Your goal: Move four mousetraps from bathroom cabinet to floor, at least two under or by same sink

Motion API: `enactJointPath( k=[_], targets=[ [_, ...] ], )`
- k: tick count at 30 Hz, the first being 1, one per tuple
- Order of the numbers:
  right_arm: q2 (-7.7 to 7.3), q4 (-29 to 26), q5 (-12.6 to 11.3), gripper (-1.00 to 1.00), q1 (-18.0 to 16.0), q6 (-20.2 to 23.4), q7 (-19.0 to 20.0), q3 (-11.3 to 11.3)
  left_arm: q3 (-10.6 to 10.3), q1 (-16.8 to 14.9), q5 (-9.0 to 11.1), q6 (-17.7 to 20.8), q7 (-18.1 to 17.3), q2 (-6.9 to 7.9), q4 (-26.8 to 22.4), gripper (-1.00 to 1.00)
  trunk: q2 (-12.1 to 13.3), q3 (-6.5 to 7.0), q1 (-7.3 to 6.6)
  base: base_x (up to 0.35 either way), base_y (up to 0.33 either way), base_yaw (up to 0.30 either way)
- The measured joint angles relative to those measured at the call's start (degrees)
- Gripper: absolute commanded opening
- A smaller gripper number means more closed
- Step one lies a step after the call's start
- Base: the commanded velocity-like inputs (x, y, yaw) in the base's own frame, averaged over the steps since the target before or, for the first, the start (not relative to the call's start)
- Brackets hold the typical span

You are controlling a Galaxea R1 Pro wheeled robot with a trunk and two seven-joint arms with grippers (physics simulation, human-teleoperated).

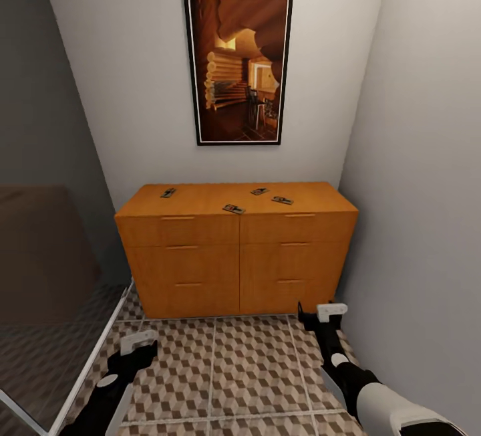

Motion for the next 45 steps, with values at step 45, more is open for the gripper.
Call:
enactJointPath(
  k=[45],
  targets=[
    [-1.23,-75.70,-0.21,1.00,-13.14,88.80,5.47,-0.54,-5.44,0.00,0.01,-2.00,0.20,-0.46,5.03,1.00,0.00,0.01,0.00,0.000,0.000,0.000]
  ],
)
